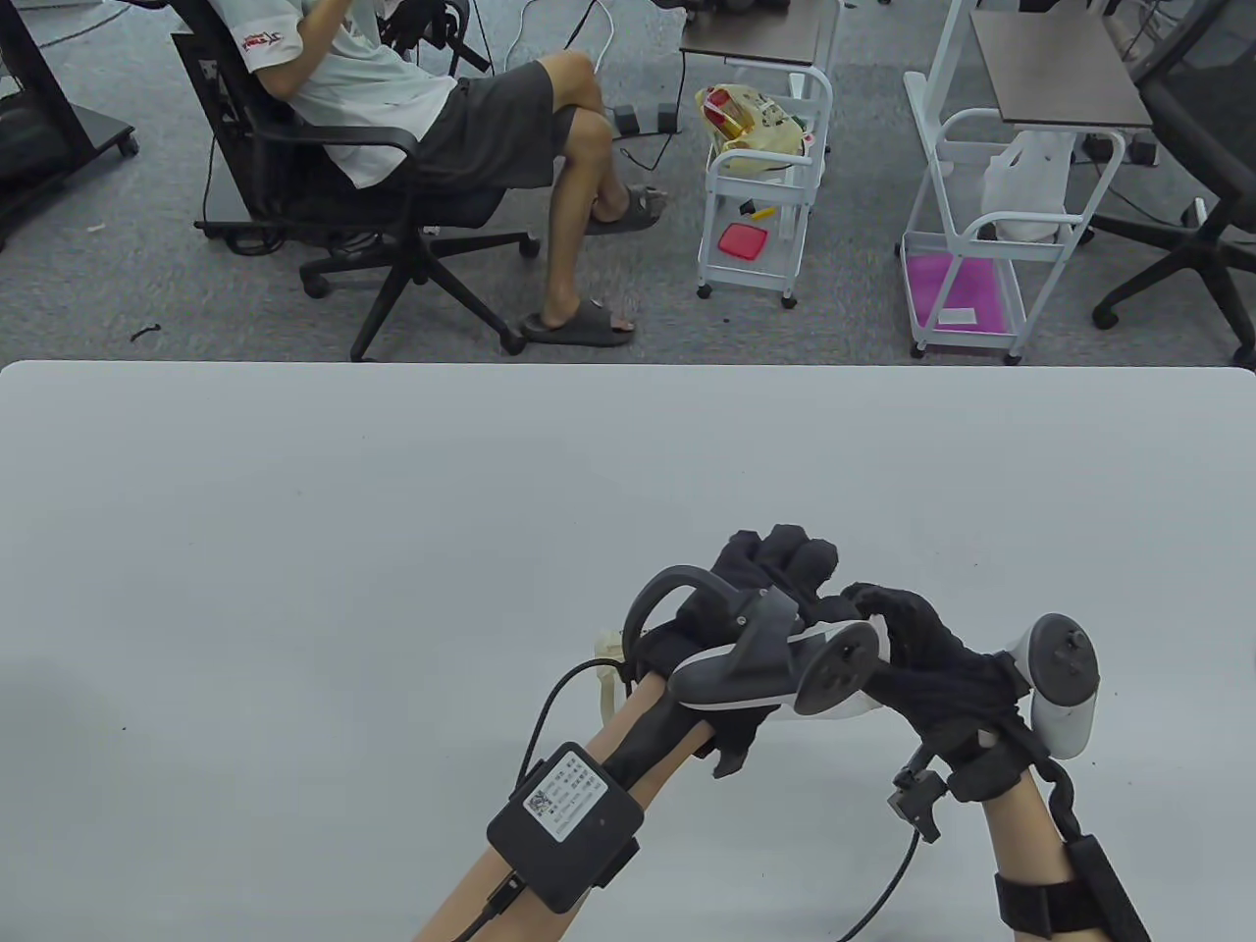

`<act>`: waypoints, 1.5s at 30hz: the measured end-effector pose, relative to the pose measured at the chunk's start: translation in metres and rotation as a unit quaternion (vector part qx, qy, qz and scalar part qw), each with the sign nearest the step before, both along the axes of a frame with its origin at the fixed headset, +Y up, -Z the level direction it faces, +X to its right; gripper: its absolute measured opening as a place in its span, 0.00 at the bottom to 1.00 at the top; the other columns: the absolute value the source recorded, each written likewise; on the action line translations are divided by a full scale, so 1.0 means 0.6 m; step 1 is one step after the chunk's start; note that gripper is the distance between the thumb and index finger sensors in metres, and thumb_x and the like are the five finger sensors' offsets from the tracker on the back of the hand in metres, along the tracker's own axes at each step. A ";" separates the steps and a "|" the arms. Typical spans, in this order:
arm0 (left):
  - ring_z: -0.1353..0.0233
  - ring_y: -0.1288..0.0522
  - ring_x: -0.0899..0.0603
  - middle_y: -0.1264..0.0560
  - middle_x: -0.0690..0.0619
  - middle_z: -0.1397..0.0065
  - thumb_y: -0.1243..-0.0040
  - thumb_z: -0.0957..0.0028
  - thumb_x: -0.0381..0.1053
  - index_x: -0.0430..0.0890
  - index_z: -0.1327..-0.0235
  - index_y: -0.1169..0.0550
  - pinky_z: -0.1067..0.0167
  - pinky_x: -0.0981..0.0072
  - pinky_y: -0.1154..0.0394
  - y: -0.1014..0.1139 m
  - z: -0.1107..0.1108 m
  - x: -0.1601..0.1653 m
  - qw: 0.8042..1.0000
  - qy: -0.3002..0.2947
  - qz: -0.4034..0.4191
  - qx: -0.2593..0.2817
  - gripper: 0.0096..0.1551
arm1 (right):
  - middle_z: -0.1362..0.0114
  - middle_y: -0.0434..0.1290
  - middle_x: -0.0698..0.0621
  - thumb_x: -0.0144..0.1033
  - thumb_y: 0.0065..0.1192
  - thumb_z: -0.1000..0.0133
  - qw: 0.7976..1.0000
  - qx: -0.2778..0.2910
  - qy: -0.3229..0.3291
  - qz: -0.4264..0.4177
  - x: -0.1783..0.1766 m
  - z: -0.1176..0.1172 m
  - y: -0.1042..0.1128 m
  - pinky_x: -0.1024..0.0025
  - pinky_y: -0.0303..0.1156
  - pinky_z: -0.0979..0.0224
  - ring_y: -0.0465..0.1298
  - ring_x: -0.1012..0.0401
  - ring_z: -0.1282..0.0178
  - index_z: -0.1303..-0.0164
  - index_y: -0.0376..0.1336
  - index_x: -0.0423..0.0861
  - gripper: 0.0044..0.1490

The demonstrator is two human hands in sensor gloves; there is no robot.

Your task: Put marker and eraser into the pencil pouch

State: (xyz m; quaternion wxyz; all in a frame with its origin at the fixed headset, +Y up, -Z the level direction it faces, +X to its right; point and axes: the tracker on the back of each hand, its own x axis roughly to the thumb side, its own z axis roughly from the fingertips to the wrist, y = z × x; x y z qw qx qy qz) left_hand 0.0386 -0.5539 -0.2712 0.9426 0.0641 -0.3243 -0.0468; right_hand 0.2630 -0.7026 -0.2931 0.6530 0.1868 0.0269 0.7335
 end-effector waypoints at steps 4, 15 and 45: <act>0.17 0.35 0.41 0.35 0.53 0.18 0.41 0.55 0.56 0.73 0.48 0.23 0.24 0.40 0.34 0.004 -0.004 -0.048 1.000 0.023 -0.004 0.003 0.21 | 0.17 0.58 0.38 0.48 0.74 0.50 1.000 0.000 -0.004 -0.003 0.001 0.000 0.001 0.39 0.71 0.36 0.71 0.38 0.26 0.26 0.59 0.52 0.43; 0.17 0.35 0.40 0.36 0.52 0.18 0.41 0.55 0.57 0.73 0.48 0.23 0.24 0.40 0.34 -0.004 -0.005 -0.178 0.994 0.099 -0.013 0.033 0.21 | 0.17 0.57 0.37 0.47 0.74 0.49 1.000 -0.018 -0.017 -0.017 0.020 -0.007 -0.011 0.39 0.72 0.36 0.70 0.37 0.26 0.25 0.58 0.53 0.42; 0.15 0.40 0.35 0.44 0.46 0.12 0.45 0.54 0.64 0.56 0.18 0.44 0.23 0.38 0.38 -0.148 0.015 -0.241 0.977 0.092 0.191 0.035 0.48 | 0.15 0.54 0.35 0.44 0.71 0.48 0.985 -0.095 -0.049 0.136 -0.008 -0.032 -0.090 0.35 0.65 0.30 0.64 0.31 0.20 0.23 0.54 0.49 0.45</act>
